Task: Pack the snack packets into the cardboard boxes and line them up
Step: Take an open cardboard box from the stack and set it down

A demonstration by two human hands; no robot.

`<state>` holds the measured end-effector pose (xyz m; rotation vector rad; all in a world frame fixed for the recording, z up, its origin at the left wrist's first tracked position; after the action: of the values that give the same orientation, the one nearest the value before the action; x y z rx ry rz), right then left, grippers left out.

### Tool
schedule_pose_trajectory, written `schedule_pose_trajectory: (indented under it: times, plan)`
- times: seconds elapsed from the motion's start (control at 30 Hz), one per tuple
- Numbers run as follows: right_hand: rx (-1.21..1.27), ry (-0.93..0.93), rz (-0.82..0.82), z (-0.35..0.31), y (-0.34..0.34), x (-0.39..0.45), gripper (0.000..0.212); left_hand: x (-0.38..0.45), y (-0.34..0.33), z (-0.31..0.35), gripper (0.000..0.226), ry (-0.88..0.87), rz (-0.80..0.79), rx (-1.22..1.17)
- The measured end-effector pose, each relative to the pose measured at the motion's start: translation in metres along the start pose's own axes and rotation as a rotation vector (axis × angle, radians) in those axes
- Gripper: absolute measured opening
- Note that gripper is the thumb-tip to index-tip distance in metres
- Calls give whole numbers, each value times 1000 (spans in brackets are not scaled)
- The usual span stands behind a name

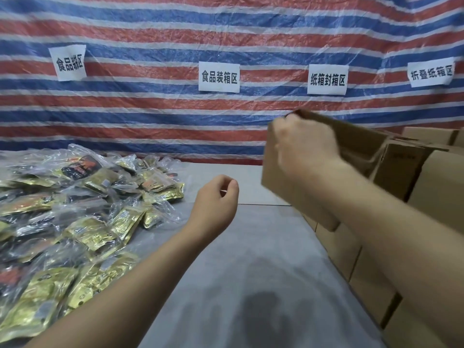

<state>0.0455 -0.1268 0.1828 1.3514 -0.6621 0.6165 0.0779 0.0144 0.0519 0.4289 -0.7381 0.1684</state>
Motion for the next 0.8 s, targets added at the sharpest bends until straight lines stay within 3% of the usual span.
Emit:
schedule_pose_trajectory:
  times: [0.2,0.3,0.4,0.47,0.57,0.67,0.73,0.8]
  plan:
    - [195,294,-63,-76,-53,-55,32,-1,19,-26,19,78,100,-75]
    - [277,400,-135,-100,-78,-89,37,-5,27,-49,21,219,128,-167]
    - [306,503,-216,-120,-101,-125,45,-15,23,-74,24,395,44,-277]
    - [307,539,-300,-130,-114,-143,46,-28,12,-88,40,506,-75,-328]
    - [377,510,-425,-133,-120,-151,32,-43,2,-102,49,585,-179,-331]
    - [515,457,-354,-121,-101,-140,26,-47,3,-109,52,599,-159,-317]
    - [610,285,-245,-96,-91,-121,33,-47,6,-113,56,601,-145,-295]
    - [575,34,-280,-61,-106,-101,36,-46,10,-116,59,577,-144,-222]
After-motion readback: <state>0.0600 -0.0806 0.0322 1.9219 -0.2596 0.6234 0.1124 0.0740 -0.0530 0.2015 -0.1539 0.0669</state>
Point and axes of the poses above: each hand's wrist, its own x-axis towards the middle knuckle, its own y-axis out of the back of the hand, z = x × y, the point moved 9 cm from there along x, towards the middle knuckle, and after that the axes turned 12 degrees about -y, right-handed, at the moved point
